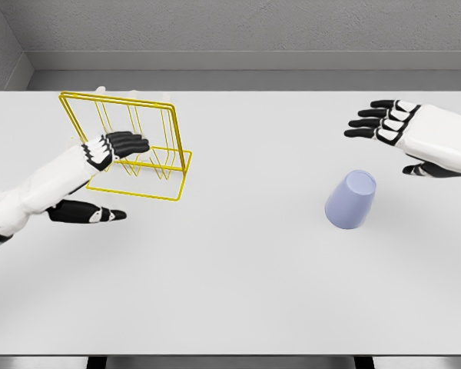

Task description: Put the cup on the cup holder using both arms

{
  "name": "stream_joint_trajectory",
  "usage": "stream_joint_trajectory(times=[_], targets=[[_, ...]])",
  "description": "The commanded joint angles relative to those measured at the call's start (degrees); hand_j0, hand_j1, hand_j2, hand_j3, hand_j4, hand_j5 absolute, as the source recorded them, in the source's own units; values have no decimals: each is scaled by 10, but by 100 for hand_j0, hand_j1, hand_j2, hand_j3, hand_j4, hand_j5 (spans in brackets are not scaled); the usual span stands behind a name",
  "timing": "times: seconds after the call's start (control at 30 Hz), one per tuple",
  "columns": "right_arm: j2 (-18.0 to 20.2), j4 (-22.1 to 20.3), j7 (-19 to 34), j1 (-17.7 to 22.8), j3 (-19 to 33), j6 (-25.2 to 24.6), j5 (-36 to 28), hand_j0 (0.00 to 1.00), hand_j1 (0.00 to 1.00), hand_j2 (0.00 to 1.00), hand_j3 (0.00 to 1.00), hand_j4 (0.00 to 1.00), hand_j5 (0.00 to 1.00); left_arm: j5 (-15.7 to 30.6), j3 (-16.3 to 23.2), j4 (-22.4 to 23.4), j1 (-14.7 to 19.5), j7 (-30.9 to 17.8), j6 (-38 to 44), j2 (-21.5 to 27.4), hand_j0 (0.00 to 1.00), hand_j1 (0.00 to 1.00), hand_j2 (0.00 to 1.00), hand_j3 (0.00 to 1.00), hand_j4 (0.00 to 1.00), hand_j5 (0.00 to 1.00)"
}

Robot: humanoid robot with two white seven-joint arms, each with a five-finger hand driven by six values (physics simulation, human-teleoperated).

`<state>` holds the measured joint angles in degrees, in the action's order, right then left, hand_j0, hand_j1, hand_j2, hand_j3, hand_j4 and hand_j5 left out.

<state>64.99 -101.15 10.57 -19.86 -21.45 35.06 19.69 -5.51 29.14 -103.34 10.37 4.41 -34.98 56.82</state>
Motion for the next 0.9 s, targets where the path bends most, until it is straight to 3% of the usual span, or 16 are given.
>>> stream_joint_trajectory(times=[0.0, 0.03, 0.17, 0.23, 0.33, 0.53, 0.63, 0.87], targets=[[1, 1, -1, 0, -3, -1, -3, 100, 100, 100, 100, 100, 100, -9, 15, 0, 0, -4, 0, 0, 100, 100, 100, 100, 100, 100], [1, 2, -1, 1, -3, -1, -4, 100, 100, 100, 100, 100, 100, -56, 16, 0, -1, -4, 0, 0, 100, 100, 100, 100, 100, 100], [0, 25, -7, -1, -17, -1, -19, 100, 100, 100, 100, 100, 100, -59, 10, 1, 1, -4, 0, 2, 100, 100, 100, 100, 100, 100], [2, 26, 6, 0, -17, -1, -13, 100, 100, 100, 100, 100, 100, -57, 10, 1, 0, -4, 0, 2, 100, 100, 100, 100, 100, 100], [1, 25, 79, -1, -18, -1, -11, 100, 100, 100, 100, 100, 100, -57, 9, 1, -2, -4, 0, 2, 100, 100, 100, 100, 100, 100], [1, 25, 89, -2, -30, -1, 3, 100, 100, 100, 100, 100, 100, -62, 14, 1, -4, -4, 0, 1, 100, 100, 100, 100, 100, 100], [-5, 24, 89, -4, -32, -1, 4, 100, 100, 100, 100, 100, 100, -57, 54, 1, -5, 0, 0, -18, 100, 100, 100, 100, 100, 100], [-47, 25, 110, -7, -42, -1, 39, 100, 100, 100, 100, 100, 100, 94, 159, 1, 12, -4, 0, -29, 100, 100, 100, 100, 100, 100]])
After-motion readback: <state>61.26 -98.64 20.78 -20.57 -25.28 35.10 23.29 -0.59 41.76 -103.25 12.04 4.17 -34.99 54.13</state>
